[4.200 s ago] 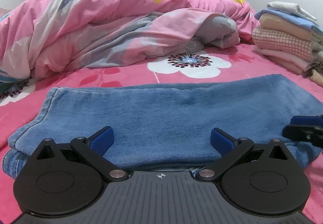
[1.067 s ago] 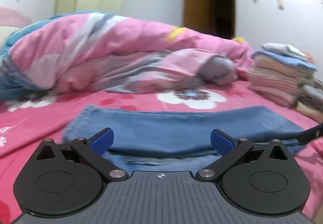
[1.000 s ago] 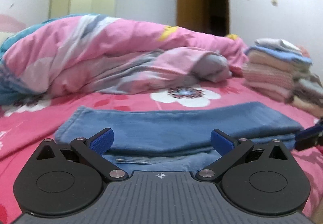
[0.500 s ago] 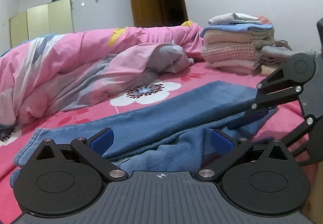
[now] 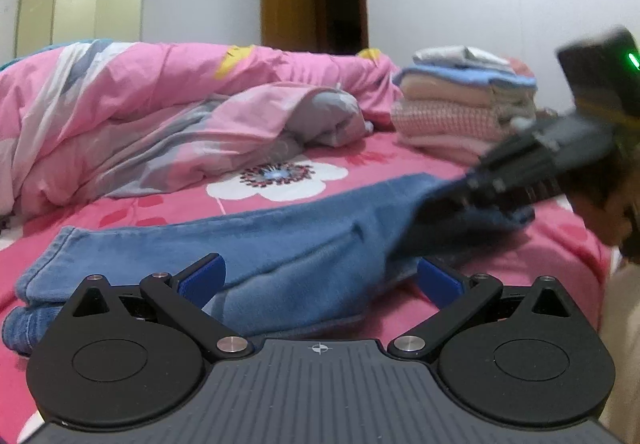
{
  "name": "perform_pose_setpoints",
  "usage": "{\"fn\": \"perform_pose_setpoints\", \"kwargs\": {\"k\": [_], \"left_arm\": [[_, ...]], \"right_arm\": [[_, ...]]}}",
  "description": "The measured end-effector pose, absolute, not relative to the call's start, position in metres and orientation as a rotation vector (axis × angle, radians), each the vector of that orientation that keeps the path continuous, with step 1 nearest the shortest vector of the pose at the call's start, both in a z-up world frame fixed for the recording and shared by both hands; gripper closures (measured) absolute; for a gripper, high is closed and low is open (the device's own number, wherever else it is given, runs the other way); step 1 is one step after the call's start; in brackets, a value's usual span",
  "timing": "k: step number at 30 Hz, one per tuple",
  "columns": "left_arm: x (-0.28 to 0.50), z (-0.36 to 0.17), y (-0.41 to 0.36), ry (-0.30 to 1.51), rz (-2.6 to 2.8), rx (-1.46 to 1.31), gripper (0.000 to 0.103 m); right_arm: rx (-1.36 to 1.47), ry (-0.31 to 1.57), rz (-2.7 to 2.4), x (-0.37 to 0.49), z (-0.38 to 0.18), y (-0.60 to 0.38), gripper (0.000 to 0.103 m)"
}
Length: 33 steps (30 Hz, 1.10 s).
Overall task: Fold clothes
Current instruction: 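Close the left gripper on the folded jeans edge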
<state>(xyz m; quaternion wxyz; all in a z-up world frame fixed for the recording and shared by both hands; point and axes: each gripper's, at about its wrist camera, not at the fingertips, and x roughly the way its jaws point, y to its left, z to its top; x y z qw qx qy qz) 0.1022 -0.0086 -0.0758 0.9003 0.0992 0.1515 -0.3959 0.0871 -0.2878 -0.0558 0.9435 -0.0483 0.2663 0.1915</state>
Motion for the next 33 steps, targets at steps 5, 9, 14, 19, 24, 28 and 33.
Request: {"fn": "perform_pose_setpoints", "kwargs": {"k": [5, 9, 14, 19, 24, 28, 33], "left_arm": [[0.103, -0.078, -0.014, 0.285, -0.721, 0.269, 0.02], [0.12, -0.076, -0.003, 0.346, -0.702, 0.16, 0.032], [0.127, -0.073, 0.001, 0.371, -0.716, 0.088, 0.042], [0.131, -0.072, 0.005, 0.379, -0.704, 0.055, 0.042], [0.131, -0.072, 0.005, 0.379, -0.703, 0.049, 0.042], [0.131, -0.071, 0.007, 0.379, -0.709, 0.048, 0.042], [0.129, -0.072, 0.012, 0.381, -0.727, 0.043, 0.041]], "right_arm": [[-0.022, 0.553, 0.395, 0.092, -0.055, -0.298, 0.098], [-0.013, 0.544, 0.394, 0.087, -0.058, -0.298, 0.097], [0.052, 0.53, 0.397, 0.084, -0.058, -0.304, 0.093], [0.1, 0.461, 0.397, 0.055, -0.049, -0.303, 0.089], [0.13, 0.492, 0.486, 0.048, -0.053, -0.286, 0.089], [0.045, 0.537, 0.454, 0.064, -0.062, -0.263, 0.089], [-0.269, 0.47, 0.351, 0.059, -0.07, -0.228, 0.09]]}}
